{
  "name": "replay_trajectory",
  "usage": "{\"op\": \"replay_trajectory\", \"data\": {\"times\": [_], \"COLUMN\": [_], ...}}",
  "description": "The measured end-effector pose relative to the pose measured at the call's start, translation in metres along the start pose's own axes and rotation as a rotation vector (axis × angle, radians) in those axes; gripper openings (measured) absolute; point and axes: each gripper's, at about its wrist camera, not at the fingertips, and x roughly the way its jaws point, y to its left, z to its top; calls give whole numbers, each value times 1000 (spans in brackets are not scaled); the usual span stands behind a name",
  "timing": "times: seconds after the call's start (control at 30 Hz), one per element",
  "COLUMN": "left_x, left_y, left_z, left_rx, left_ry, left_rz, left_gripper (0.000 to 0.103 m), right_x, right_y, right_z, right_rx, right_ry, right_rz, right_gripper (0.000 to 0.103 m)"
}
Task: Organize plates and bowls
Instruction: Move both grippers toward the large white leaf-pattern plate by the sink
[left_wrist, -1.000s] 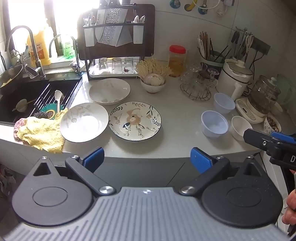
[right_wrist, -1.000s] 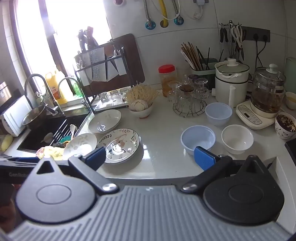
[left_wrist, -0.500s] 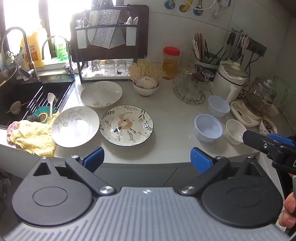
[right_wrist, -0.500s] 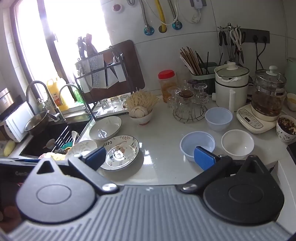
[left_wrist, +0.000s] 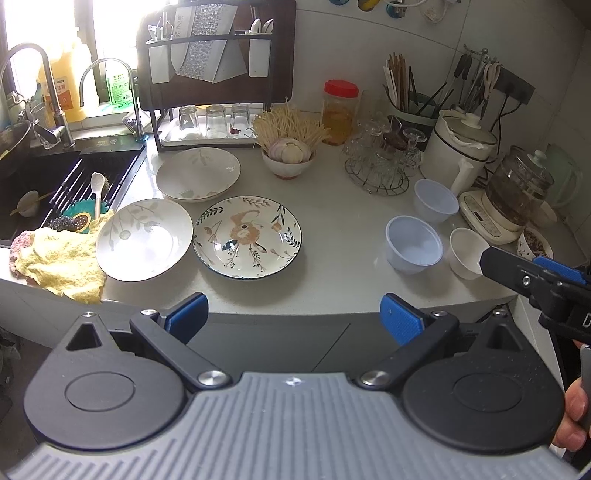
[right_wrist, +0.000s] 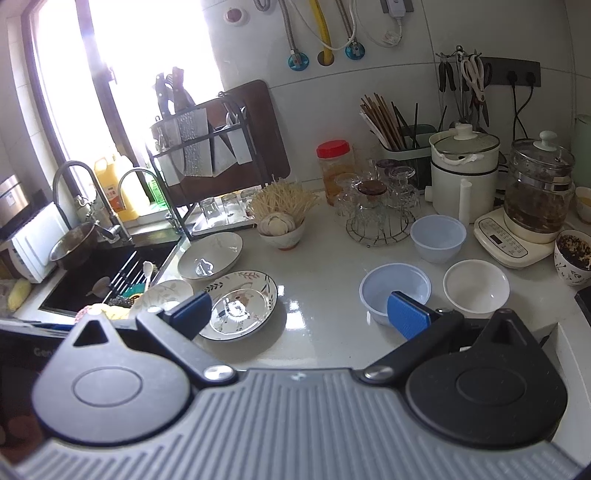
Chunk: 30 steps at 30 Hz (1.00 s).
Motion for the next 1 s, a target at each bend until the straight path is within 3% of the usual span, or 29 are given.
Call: {"op": "replay_trajectory", "data": {"times": [0.63, 0.83, 1.0], "left_x": [4, 3, 6], "left_y": [8, 8, 16], "left_z": [-4, -7, -8], "left_rx": [-5, 93, 73], "left_ry": [4, -27, -11], "left_rz": [9, 76, 61], "left_gripper": [101, 101, 101], "right_x": [1, 4, 8], "right_y": [1, 8, 13], "right_z": [-9, -11, -12], "right_rx": [7, -8, -11], "right_ry": [7, 19, 38], "right_rz": [0, 3, 9], "right_gripper": [103, 103, 103]}}
